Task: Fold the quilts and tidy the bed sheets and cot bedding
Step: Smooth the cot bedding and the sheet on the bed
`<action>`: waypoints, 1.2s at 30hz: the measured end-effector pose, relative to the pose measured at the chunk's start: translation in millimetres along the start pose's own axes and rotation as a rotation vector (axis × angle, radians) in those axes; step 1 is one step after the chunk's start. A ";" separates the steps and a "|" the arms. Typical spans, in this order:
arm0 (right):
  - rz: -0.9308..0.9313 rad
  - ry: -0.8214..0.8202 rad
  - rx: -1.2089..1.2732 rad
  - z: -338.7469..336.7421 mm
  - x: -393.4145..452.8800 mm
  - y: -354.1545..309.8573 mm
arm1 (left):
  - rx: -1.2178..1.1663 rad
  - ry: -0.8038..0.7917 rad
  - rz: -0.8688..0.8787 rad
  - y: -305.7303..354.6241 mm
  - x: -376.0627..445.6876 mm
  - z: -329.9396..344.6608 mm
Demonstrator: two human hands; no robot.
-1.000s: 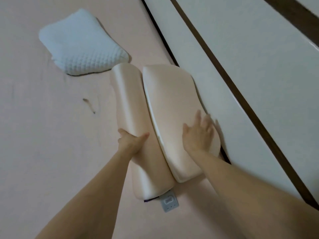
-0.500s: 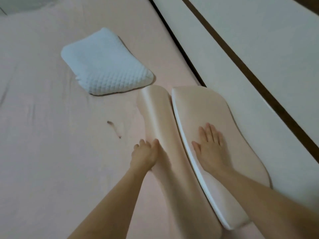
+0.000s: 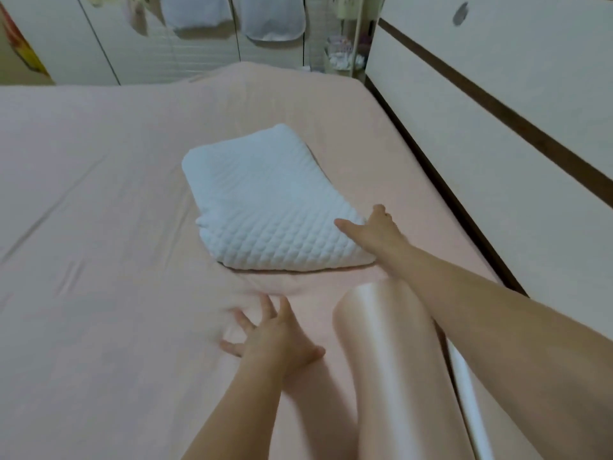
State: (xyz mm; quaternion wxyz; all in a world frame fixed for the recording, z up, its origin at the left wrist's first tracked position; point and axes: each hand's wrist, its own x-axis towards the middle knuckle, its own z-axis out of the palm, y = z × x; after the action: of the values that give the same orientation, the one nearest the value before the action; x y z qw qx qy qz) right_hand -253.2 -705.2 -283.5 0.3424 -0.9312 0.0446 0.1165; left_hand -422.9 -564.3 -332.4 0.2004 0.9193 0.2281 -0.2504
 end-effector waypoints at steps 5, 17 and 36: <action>0.207 -0.149 0.198 0.7 40.8 -12.6 | 0.005 -0.105 -0.037 8.1 0.4 -8.1; 0.326 0.157 0.645 -53.8 83.8 -45.7 | 0.008 -0.179 -0.165 15.7 16.7 -11.1; -0.522 -0.439 -0.829 -52.5 -13.5 49.3 | 0.169 -0.061 -0.100 28.5 5.7 -32.8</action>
State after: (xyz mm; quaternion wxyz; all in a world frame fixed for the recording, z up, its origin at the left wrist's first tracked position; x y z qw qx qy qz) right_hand -264.5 -776.7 -272.3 -0.0350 -0.9221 -0.3110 0.2274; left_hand -391.6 -569.9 -302.3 0.1164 0.9123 0.2457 -0.3063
